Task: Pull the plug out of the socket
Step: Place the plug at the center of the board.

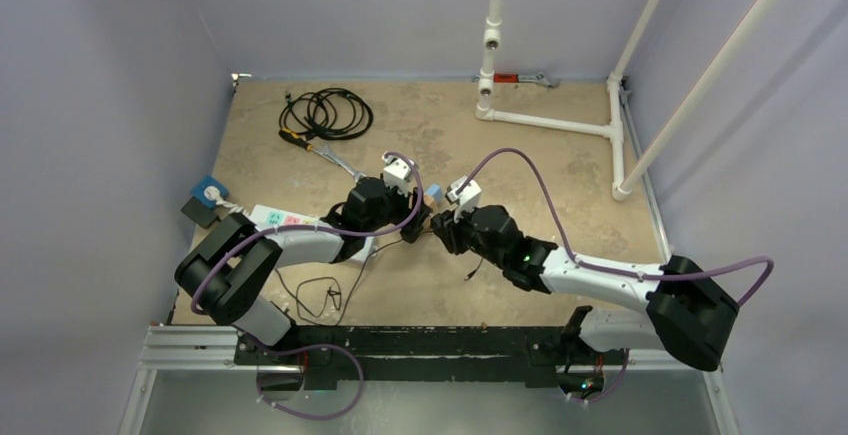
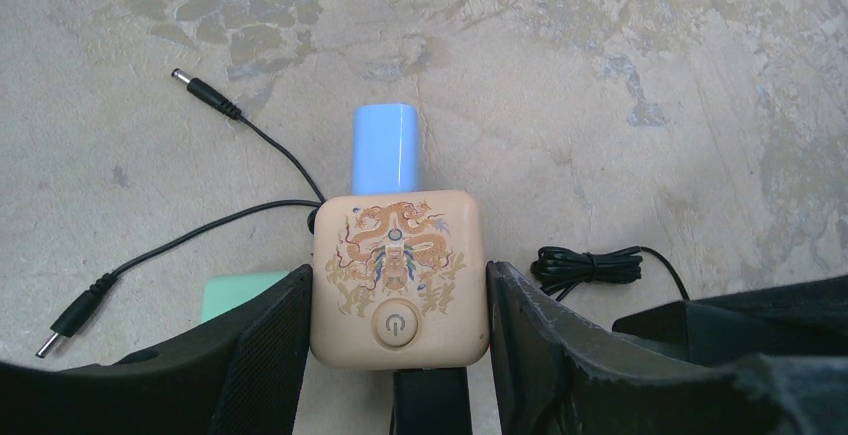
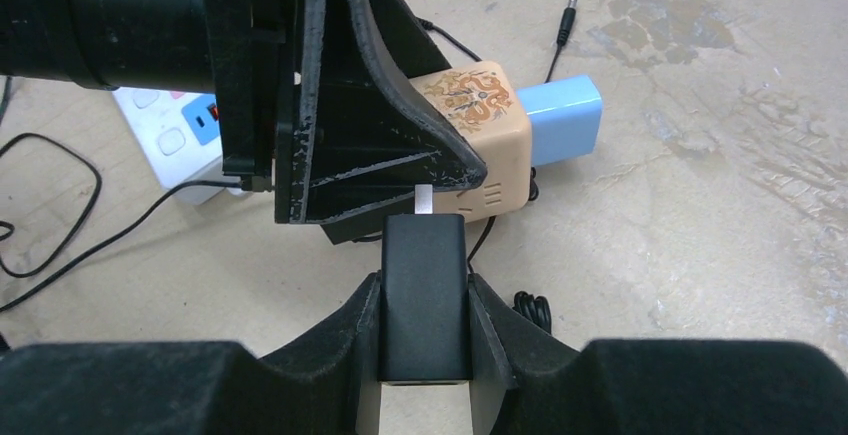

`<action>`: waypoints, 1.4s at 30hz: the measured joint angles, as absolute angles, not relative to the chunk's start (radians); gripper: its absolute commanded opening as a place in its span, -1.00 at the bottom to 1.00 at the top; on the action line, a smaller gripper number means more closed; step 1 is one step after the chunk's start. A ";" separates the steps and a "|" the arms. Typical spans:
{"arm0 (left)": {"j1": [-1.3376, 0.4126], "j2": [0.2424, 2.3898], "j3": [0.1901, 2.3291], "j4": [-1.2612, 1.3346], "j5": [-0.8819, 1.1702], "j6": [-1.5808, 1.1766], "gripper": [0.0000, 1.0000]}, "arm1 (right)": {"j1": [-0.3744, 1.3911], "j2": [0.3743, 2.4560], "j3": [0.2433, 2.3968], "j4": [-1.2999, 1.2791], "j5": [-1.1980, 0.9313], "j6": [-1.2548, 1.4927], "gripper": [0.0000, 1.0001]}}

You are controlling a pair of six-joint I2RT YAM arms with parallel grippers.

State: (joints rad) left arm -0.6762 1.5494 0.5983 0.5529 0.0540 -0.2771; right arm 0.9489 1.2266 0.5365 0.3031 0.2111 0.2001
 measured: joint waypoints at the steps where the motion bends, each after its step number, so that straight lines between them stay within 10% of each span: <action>1: -0.676 1.549 0.598 0.553 0.052 -0.277 -1.00 | 0.934 1.227 0.536 0.307 0.190 0.202 -1.00; 42: -0.668 1.549 0.598 0.551 -0.001 -0.281 -1.00 | 0.790 1.186 0.500 0.356 -0.147 0.221 -1.00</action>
State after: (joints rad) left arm -0.6682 1.5494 0.5983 0.5514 -0.0010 -0.2810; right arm 0.7898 1.1862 0.5003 0.3565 -0.1467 0.2207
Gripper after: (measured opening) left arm 0.577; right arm 0.322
